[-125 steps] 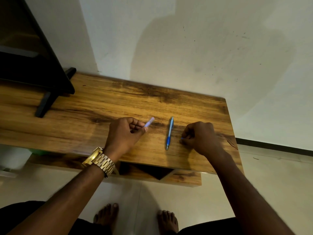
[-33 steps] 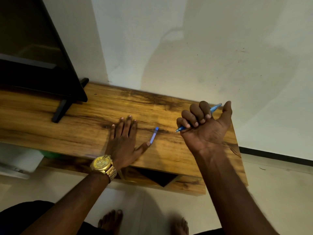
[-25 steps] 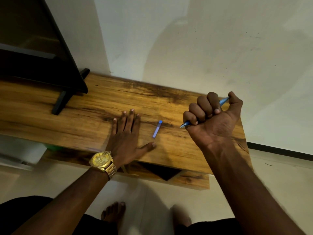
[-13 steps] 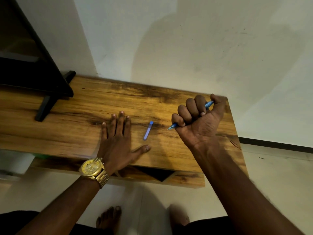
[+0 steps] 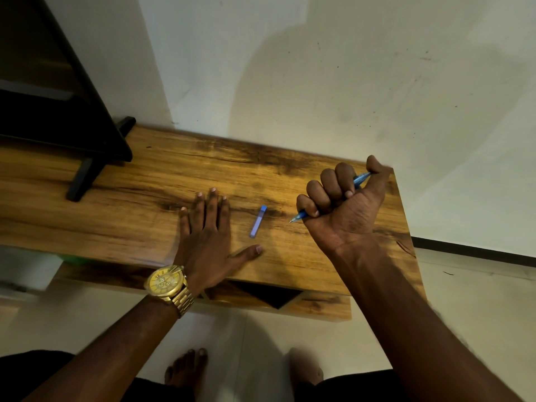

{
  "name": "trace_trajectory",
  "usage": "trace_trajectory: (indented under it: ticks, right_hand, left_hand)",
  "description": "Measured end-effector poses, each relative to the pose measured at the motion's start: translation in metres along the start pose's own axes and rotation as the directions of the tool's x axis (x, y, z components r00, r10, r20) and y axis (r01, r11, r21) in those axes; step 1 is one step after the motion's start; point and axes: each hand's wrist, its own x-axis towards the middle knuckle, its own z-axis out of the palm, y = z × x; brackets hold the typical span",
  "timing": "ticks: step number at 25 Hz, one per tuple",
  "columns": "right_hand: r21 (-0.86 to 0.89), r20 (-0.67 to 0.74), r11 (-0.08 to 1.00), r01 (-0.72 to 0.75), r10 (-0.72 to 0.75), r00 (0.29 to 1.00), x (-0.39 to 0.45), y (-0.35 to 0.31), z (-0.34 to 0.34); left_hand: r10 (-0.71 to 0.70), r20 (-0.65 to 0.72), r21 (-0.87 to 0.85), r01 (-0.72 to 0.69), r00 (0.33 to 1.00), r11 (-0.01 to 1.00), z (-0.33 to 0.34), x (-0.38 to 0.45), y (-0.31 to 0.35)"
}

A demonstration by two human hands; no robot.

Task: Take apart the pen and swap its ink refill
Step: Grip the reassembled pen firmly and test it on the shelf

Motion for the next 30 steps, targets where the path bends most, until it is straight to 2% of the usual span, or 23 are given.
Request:
trace_trajectory:
  ticks: [5,11,20,22,25,27,30]
  right_hand:
    - [-0.009,0.035,1.0,0.007,-0.007,0.999,-0.002,-0.001,0.001]
    - [-0.021,0.008,1.0,0.011,-0.011,1.0,0.0,0.001,-0.001]
    - [0.003,0.033,1.0,0.016,-0.016,0.999,0.0,0.0,-0.001]
    - [0.01,0.033,1.0,0.005,-0.006,0.999,0.0,0.0,-0.003]
    - [-0.003,0.02,1.0,0.001,-0.001,1.0,0.001,-0.001,-0.003]
    - [-0.018,0.019,1.0,-0.001,0.002,1.0,0.001,-0.002,-0.004]
    - [-0.033,0.02,0.999,-0.005,0.006,1.0,0.001,-0.002,-0.005]
  left_hand:
    - [-0.004,0.008,0.013,0.004,1.0,1.0,0.0,0.0,0.002]
    - [-0.012,0.027,0.036,0.011,1.0,0.999,-0.001,0.0,0.002]
    - [-0.031,0.034,-0.025,0.032,0.999,0.999,-0.011,-0.002,0.005]
    - [-0.036,-0.03,-0.06,0.034,0.999,0.998,-0.018,-0.001,0.006]
    - [-0.009,-0.238,-0.09,-0.013,0.971,0.996,-0.026,0.0,0.008]
    - [0.004,-0.198,-0.144,-0.033,0.98,0.989,-0.027,0.0,0.009]
    - [0.078,-0.171,-0.088,-0.094,0.982,0.992,-0.02,-0.003,0.006]
